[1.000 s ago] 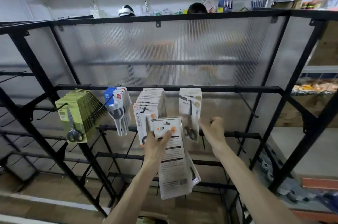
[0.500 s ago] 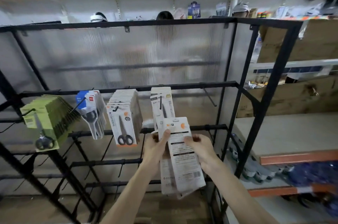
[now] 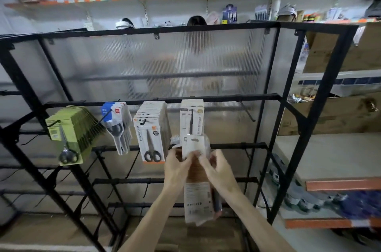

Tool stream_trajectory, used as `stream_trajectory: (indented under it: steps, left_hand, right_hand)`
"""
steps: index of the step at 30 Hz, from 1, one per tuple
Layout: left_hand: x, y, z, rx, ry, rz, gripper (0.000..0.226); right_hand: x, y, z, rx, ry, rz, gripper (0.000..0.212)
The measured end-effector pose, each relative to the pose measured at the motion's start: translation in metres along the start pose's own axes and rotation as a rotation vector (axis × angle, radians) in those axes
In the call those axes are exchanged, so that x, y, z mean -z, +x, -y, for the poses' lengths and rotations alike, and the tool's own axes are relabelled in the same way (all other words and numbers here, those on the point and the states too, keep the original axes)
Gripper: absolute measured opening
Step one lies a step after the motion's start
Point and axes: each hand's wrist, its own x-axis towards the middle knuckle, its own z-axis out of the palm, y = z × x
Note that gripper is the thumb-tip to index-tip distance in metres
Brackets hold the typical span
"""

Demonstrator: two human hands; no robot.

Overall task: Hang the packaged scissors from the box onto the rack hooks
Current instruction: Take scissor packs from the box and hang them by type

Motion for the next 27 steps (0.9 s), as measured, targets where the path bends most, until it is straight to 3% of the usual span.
stream_trajectory:
  steps: [4,7,9,11,14,15,20,27]
  left_hand:
    - [0.016,0.000,0.008,0.034,-0.053,-0.050,0.036]
    - [0.032,0.001,0.012,0.049,-0.057,-0.066,0.033]
    - [0.043,0.002,0.014,0.051,-0.038,-0.079,0.030]
    - [0.057,0.003,0.015,0.049,-0.016,-0.113,0.026]
    - [0.086,0.007,0.017,0.065,-0.027,-0.157,0.030]
    - [0.097,0.010,0.018,0.071,-0.034,-0.176,0.031]
    - [0.159,0.032,0.024,0.090,-0.051,-0.267,0.029]
    - [0.232,0.074,0.038,0.104,-0.046,-0.260,0.040]
  right_hand:
    - [-0.013,0.004,-0.009,-0.031,0.008,-0.022,0.029]
    - [-0.020,0.013,-0.016,-0.130,0.152,-0.062,0.066]
    - [-0.030,0.018,-0.015,-0.182,0.203,-0.016,0.073]
    - [-0.040,0.025,-0.018,-0.155,0.126,-0.007,0.059]
    - [-0.057,0.024,-0.004,-0.077,0.037,-0.092,0.014]
    - [-0.064,0.026,0.001,-0.035,0.047,-0.110,0.010]
    - [-0.108,0.046,0.035,0.036,0.091,-0.059,0.020]
    - [-0.169,0.073,0.057,-0.012,0.112,-0.158,0.025]
